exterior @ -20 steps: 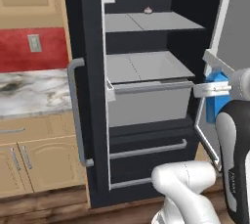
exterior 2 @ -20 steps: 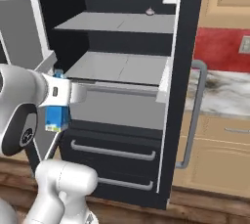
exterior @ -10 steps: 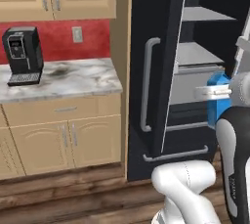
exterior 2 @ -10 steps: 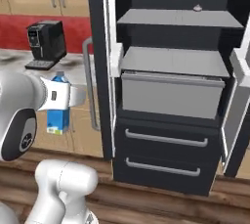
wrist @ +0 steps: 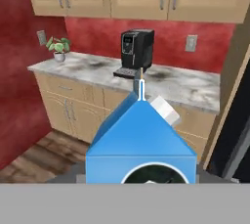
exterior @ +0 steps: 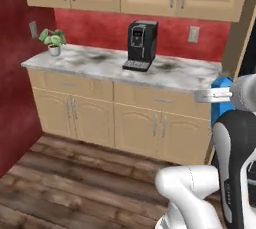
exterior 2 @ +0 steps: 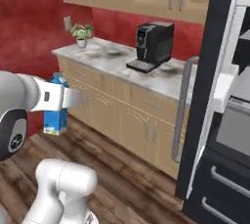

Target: Take out the milk from the fridge and place it on the tray on the counter. Then take the sugar cube near the tray and place it in the tray.

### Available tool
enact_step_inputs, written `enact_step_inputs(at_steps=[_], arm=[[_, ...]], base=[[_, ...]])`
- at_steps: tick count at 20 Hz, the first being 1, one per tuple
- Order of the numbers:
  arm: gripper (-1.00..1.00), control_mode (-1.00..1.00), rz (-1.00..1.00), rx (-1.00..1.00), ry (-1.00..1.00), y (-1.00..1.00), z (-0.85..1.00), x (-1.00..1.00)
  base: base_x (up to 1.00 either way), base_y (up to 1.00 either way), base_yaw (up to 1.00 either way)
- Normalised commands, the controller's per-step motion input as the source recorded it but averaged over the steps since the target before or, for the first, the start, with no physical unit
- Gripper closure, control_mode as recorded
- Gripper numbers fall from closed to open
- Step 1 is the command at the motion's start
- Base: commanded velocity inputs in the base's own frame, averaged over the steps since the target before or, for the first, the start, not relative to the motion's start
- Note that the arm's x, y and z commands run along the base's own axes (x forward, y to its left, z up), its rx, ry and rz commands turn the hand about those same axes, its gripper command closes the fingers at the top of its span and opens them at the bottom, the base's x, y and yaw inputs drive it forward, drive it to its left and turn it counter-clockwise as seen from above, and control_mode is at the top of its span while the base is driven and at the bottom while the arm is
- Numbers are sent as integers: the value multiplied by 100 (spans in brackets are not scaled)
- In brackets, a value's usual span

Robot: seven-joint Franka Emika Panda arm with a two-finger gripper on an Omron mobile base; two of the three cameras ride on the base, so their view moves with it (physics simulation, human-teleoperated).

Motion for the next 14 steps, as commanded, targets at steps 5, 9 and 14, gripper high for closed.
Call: enact_step_inputs(at_steps=[5,9,14], arm=[[100,100,0,0,0,0,0,0],[100,100,0,0,0,0,0,0],[100,100,0,0,0,0,0,0]], base=[[0,43,91],[1,14,99],[0,2,100]])
